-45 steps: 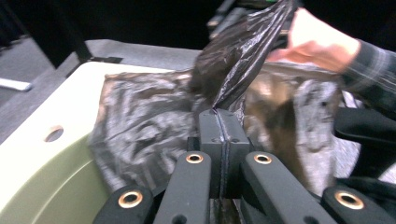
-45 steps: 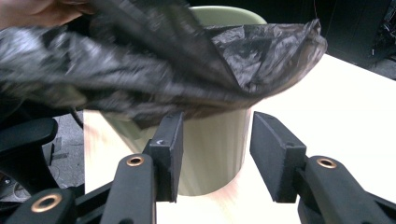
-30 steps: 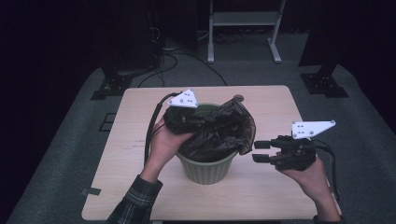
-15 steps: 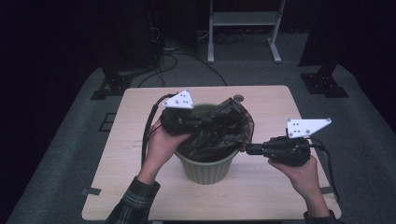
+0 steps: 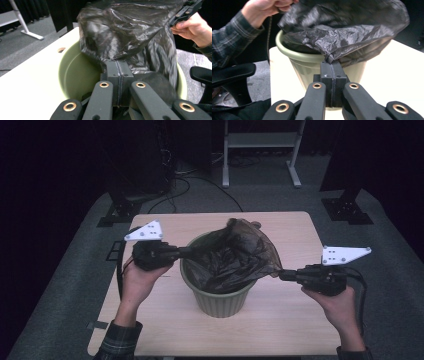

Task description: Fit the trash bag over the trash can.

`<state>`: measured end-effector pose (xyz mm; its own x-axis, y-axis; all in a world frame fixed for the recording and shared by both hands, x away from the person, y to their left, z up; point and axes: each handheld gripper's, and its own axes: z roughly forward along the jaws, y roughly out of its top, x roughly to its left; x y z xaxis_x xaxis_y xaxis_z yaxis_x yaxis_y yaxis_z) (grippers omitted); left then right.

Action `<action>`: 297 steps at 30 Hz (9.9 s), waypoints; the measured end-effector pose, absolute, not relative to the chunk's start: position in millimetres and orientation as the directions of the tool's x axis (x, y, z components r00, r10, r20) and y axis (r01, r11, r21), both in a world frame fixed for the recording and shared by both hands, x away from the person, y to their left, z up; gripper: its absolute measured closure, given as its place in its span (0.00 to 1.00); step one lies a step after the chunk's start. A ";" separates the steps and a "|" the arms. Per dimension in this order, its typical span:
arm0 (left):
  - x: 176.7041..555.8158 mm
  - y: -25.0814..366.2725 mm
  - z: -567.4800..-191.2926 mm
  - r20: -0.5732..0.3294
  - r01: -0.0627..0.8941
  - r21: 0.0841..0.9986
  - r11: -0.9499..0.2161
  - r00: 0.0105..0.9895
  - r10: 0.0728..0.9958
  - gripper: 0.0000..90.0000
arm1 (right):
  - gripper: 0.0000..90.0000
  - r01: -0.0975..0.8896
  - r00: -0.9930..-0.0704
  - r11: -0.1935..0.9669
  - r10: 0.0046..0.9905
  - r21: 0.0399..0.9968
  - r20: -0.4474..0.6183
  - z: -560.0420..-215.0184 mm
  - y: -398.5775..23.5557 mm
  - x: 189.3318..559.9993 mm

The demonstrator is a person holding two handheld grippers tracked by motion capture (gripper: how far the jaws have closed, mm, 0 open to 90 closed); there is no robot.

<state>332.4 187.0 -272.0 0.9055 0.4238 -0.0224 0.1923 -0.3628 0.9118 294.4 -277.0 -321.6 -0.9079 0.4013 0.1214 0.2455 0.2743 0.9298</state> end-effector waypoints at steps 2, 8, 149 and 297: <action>330.0 198.8 -273.9 -0.030 0.201 0.916 -0.349 0.898 0.439 1.00 | 1.00 0.253 -0.899 0.273 0.420 0.928 0.121 -322.4 -283.4 295.0; 325.9 222.4 -283.6 -0.054 0.230 0.917 -0.326 0.881 0.470 1.00 | 1.00 0.267 -0.879 0.270 0.462 0.925 0.119 -325.1 -297.6 296.7; 352.1 214.1 -271.1 -0.069 0.238 0.920 -0.311 0.881 0.469 1.00 | 0.74 0.159 -0.903 0.300 0.429 0.941 0.016 -278.3 -245.4 334.2; 415.1 204.1 -350.7 -0.091 0.425 0.789 -0.443 0.794 0.601 1.00 | 1.00 0.164 -0.957 0.284 0.276 0.945 0.083 -318.9 -209.9 283.8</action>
<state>415.1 204.1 -350.7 0.7944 0.6006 -0.0907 0.4250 -0.4430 0.7894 283.8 -209.9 -318.9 -0.9575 0.2765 0.0826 0.1635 0.2843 0.9447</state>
